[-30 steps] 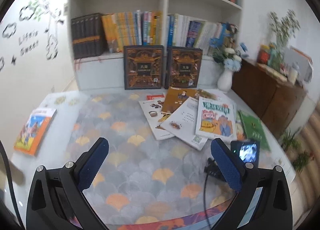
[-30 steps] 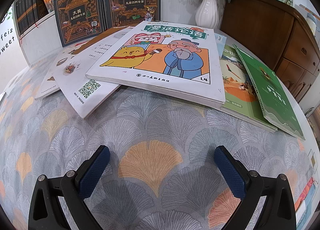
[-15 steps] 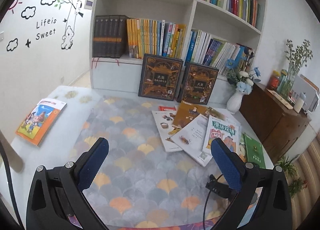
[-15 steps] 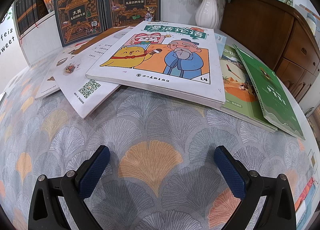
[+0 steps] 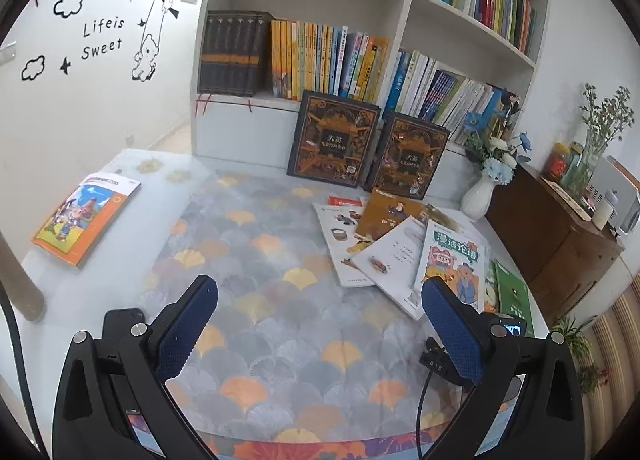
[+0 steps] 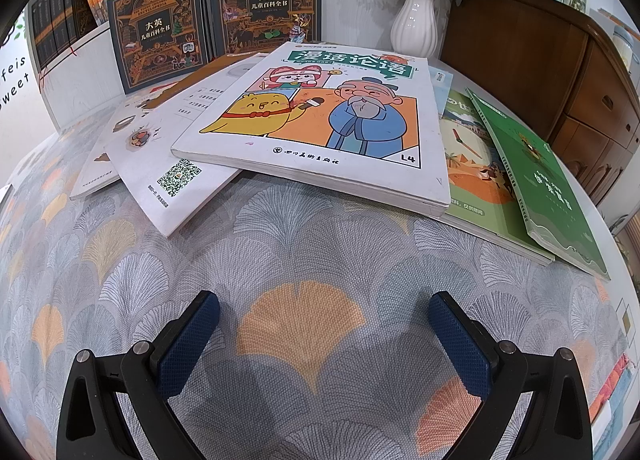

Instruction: Organize books

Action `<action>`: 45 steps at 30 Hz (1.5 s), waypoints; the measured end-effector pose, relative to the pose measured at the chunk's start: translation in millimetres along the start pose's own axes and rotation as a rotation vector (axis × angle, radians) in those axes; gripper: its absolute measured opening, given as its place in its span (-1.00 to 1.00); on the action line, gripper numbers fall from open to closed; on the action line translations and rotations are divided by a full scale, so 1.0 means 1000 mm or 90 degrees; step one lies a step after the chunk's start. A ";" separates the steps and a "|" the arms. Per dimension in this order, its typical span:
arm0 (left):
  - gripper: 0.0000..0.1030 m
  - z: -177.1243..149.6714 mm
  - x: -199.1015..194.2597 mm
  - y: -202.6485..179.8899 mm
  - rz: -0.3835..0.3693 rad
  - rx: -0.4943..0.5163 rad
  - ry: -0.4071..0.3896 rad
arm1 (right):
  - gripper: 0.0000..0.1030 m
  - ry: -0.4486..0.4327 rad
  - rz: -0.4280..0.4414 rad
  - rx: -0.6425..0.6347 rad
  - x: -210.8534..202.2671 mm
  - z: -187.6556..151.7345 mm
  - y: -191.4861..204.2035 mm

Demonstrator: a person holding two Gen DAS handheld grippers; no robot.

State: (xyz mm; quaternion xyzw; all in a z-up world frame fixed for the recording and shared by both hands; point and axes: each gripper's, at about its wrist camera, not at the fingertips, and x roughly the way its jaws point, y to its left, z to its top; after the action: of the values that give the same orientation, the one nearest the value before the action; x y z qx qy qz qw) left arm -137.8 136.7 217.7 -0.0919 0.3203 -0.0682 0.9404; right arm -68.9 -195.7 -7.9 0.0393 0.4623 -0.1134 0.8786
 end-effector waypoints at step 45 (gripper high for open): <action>0.98 0.045 0.093 -0.095 -0.010 0.107 0.023 | 0.81 0.210 0.091 -0.088 -0.018 0.054 -0.033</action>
State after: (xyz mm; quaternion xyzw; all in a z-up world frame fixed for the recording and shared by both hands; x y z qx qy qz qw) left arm -43.8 32.4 218.8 -0.0136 0.3296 -0.1040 0.9383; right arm -43.1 -234.6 39.4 0.0297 0.6025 -0.0109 0.7975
